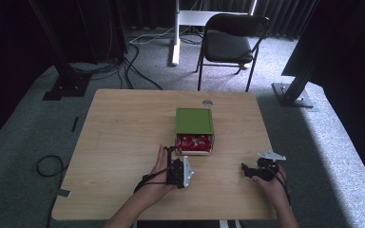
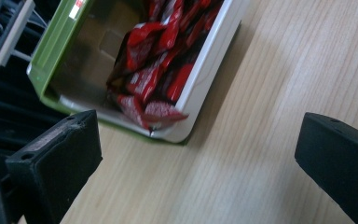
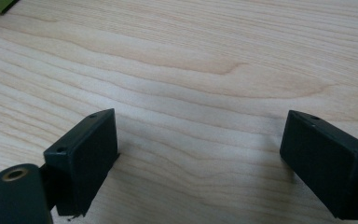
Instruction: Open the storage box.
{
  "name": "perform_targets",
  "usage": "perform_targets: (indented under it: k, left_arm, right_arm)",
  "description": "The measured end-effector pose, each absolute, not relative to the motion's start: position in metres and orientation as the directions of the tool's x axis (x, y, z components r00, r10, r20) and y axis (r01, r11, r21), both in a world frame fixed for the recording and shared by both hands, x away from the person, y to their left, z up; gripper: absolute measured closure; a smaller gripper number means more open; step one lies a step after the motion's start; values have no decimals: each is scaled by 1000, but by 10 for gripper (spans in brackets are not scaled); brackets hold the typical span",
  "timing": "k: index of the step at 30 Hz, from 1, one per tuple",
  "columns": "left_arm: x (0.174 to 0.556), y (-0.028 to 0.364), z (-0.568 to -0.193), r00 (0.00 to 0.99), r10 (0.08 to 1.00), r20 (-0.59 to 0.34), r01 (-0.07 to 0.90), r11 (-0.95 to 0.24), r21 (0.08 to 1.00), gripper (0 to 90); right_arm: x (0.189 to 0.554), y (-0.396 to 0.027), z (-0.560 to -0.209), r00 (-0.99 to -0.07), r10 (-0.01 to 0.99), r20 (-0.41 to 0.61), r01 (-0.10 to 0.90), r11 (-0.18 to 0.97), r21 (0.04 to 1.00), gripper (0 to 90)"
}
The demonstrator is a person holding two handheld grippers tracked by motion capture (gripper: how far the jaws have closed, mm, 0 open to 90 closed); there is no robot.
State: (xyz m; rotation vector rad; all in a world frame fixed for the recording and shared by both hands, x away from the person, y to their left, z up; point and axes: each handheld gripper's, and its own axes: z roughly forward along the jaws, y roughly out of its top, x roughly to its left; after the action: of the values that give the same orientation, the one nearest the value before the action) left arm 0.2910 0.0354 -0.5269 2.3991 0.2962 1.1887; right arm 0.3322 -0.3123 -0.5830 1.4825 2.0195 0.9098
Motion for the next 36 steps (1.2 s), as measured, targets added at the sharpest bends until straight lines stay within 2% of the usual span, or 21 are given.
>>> perform_targets:
  k: [6, 13, 22, 24, 30, 36]
  left_arm:
    - [292, 24, -529, 594, 308, 743, -51, -908, 417, 14]
    - [292, 11, -532, 528, 162, 834, -142, -951, 274, 60]
    - [290, 0, -542, 547, 89, 832, -209, -948, 239, 159]
    - [290, -1, -544, 553, 72, 830, -218, -949, 228, 226]
    - [296, -2, -547, 547, 54, 836, -223, -952, 207, 331]
    - [303, -4, -552, 542, 39, 839, -213, -960, 182, 351]
  right_arm:
    - [332, -312, -583, -303, 953, 12, 640, 194, 743, 106]
    - [332, -312, -583, -303, 953, 12, 640, 194, 743, 106]
    - [332, -312, -583, -304, 953, 12, 640, 195, 744, 106]
    - [332, -312, -583, -304, 953, 12, 640, 194, 743, 106]
    - [332, -312, -583, -304, 953, 12, 640, 194, 744, 106]
    - [332, -312, -583, -304, 953, 12, 640, 194, 744, 106]
